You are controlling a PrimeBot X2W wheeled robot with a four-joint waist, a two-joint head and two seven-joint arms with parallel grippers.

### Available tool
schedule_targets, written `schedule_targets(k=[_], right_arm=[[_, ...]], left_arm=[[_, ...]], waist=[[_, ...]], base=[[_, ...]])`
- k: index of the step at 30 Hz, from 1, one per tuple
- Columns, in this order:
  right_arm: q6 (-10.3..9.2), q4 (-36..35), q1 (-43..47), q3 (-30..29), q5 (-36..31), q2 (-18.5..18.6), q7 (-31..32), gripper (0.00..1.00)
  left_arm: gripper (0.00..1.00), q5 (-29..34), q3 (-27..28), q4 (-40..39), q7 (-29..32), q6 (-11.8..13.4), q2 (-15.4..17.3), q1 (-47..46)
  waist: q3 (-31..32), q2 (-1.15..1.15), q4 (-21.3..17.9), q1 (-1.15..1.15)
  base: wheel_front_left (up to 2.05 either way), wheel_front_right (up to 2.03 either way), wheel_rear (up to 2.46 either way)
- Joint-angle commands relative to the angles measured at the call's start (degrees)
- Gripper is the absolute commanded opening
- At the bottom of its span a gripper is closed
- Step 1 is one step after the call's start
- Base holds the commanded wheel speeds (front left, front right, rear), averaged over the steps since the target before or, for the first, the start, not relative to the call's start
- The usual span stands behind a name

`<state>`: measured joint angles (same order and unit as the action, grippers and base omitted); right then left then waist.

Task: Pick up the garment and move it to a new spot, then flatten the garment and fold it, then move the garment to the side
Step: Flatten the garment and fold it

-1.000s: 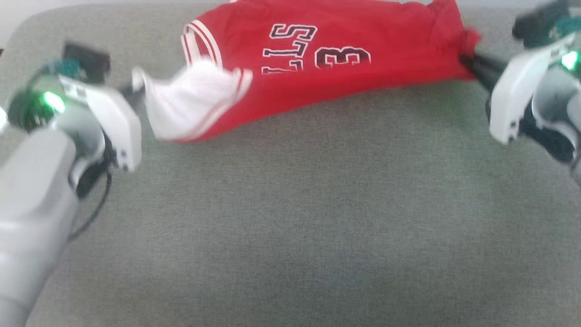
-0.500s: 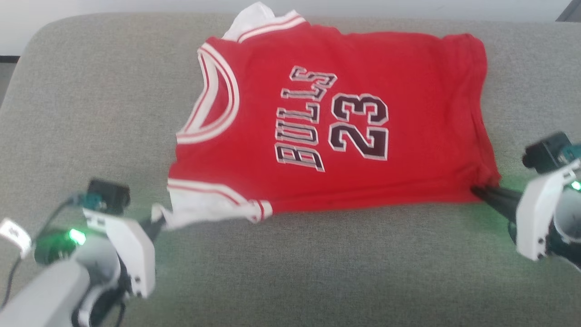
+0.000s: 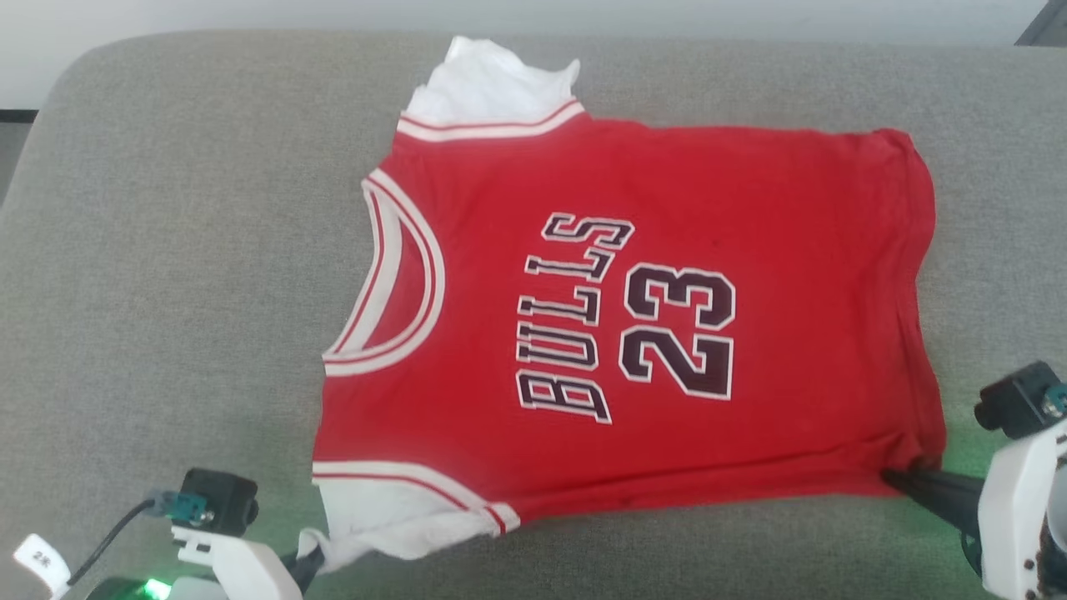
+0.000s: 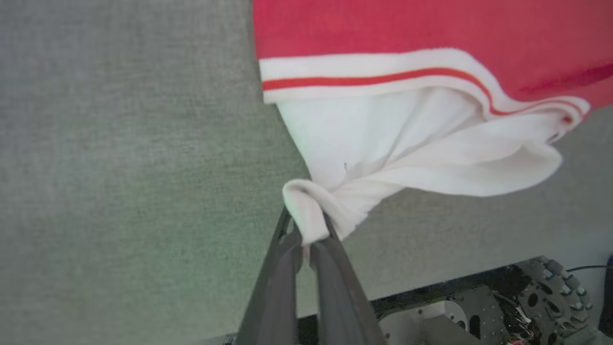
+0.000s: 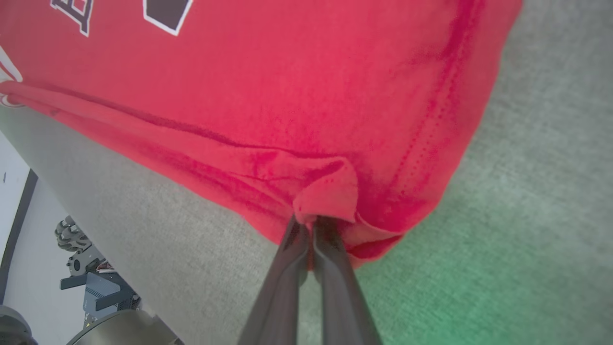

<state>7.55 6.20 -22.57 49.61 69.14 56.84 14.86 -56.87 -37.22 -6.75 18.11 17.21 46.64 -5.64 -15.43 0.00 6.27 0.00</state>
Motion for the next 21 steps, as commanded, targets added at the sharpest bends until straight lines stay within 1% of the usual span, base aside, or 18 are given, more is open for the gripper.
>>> schedule_targets(k=[1,5,7,13,17,18,19,21], right_arm=[[-0.12,0.01,2.32,-0.37,0.58,0.35,0.79,0.0],[-0.12,-1.01,4.74,-2.5,0.13,0.17,1.31,0.0],[-0.12,-1.26,5.42,-3.99,-0.27,-0.15,1.07,0.0],[-0.12,-1.08,5.3,-9.63,-2.65,-2.22,0.93,0.0],[-0.12,-0.81,3.17,-13.14,-5.48,-4.56,1.95,0.0],[-0.12,-0.68,2.47,-14.07,-6.08,-5.53,2.35,0.0],[-0.12,-0.68,2.47,-14.07,-6.08,-5.53,2.35,0.0],[-0.12,-0.24,0.77,-15.52,-7.66,-7.22,3.13,0.0]], left_arm=[[0.0,-0.85,0.08,-0.46,0.59,0.79,0.81,1.48],[0.0,-1.89,0.64,-2.39,0.88,1.59,1.88,2.81],[0.0,-1.65,1.0,-3.53,1.31,1.82,2.94,2.63],[0.0,1.25,2.72,-6.84,2.28,2.26,6.78,-1.3],[0.0,3.73,3.84,-7.68,2.98,1.07,8.71,-6.24],[0.0,4.46,4.08,-7.15,3.05,0.44,8.7,-7.93],[0.0,4.46,4.08,-7.15,3.05,0.44,8.7,-7.93],[0.0,5.94,4.04,-5.59,3.36,-1.29,8.29,-11.5]], waist=[[0.38,0.0,-0.01,0.0],[1.12,0.0,-0.28,0.0],[1.51,0.0,-0.41,0.0],[2.23,0.0,-1.37,0.0],[2.18,0.0,-2.14,0.0],[2.05,0.0,-2.36,0.0],[2.05,0.0,-2.36,0.0],[1.71,0.0,-2.73,0.0]], base=[[0.0,0.0,0.0],[0.0,0.0,0.0],[0.0,0.0,0.0],[0.0,0.0,0.0],[0.0,0.0,0.0],[0.0,0.0,0.0],[0.0,0.0,0.0],[0.0,0.0,0.0]])
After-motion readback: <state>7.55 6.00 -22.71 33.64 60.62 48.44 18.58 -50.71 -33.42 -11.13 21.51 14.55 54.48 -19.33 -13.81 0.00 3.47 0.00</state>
